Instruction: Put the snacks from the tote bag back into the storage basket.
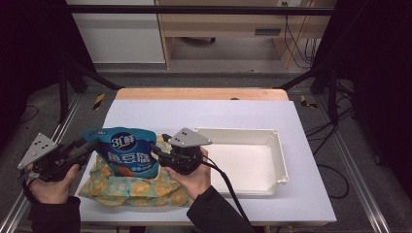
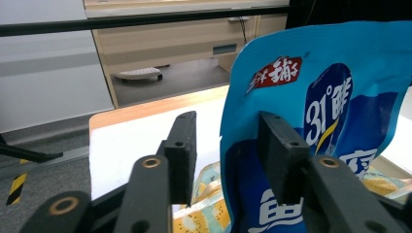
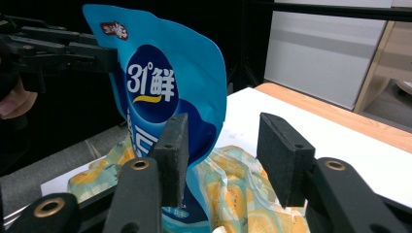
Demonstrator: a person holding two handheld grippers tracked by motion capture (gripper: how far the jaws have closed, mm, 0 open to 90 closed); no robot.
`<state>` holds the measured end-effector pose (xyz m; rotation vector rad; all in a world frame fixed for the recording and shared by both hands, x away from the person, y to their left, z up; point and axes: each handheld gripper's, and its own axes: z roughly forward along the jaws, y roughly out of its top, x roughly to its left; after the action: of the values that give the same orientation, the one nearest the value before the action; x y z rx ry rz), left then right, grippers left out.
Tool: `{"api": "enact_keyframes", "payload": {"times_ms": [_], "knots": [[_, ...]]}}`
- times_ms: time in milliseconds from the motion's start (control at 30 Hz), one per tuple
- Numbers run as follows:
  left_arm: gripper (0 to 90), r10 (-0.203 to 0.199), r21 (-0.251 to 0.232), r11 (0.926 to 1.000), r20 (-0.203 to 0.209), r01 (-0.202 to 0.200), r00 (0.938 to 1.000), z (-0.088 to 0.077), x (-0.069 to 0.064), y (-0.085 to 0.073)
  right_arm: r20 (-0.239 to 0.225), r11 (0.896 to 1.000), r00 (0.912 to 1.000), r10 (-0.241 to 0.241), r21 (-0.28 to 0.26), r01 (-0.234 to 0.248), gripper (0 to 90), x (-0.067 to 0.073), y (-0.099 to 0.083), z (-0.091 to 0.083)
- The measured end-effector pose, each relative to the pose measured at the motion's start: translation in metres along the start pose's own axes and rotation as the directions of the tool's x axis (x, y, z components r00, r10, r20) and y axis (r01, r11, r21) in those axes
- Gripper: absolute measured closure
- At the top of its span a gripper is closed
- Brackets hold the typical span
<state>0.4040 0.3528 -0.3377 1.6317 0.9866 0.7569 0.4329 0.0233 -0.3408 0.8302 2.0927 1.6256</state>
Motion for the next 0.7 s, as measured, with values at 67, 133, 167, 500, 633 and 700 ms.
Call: {"api": "enact_keyframes", "payload": {"times_ms": [67, 133, 167, 500, 633, 700], "knots": [[63.4, -0.001, 0.000, 1.0000, 0.005, 0.001, 1.0000, 0.001, 0.000, 0.001, -0.002, 1.000, 1.0000, 0.005, 0.008, -0.005, 57.1, -0.001, 0.001, 0.003], [65.3, 0.002, 0.004, 1.0000, 0.007, -0.002, 1.0000, 0.002, 0.000, 0.002, -0.002, 1.000, 0.9999, 0.010, 0.012, -0.010, 59.0, -0.001, 0.003, 0.005], [66.1, 0.000, 0.005, 1.0000, 0.012, 0.000, 0.9999, 0.002, 0.000, 0.002, -0.003, 1.000, 1.0000, 0.008, 0.015, -0.008, 59.7, -0.001, 0.003, 0.007], [80.3, -0.021, 0.016, 0.9997, 0.035, 0.020, 0.9992, 0.000, 0.003, 0.002, -0.005, 0.999, 1.0000, 0.007, 0.040, -0.007, 69.3, 0.003, 0.007, 0.020], [84.9, -0.022, 0.018, 0.9996, 0.037, 0.022, 0.9991, -0.001, 0.002, 0.002, -0.007, 0.999, 1.0000, 0.006, 0.040, -0.005, 72.1, 0.005, 0.009, 0.023], [86.6, -0.023, 0.021, 0.9995, 0.034, 0.022, 0.9992, -0.001, 0.001, 0.002, -0.003, 0.999, 1.0000, 0.005, 0.041, -0.005, 74.6, 0.005, 0.010, 0.024]]}}
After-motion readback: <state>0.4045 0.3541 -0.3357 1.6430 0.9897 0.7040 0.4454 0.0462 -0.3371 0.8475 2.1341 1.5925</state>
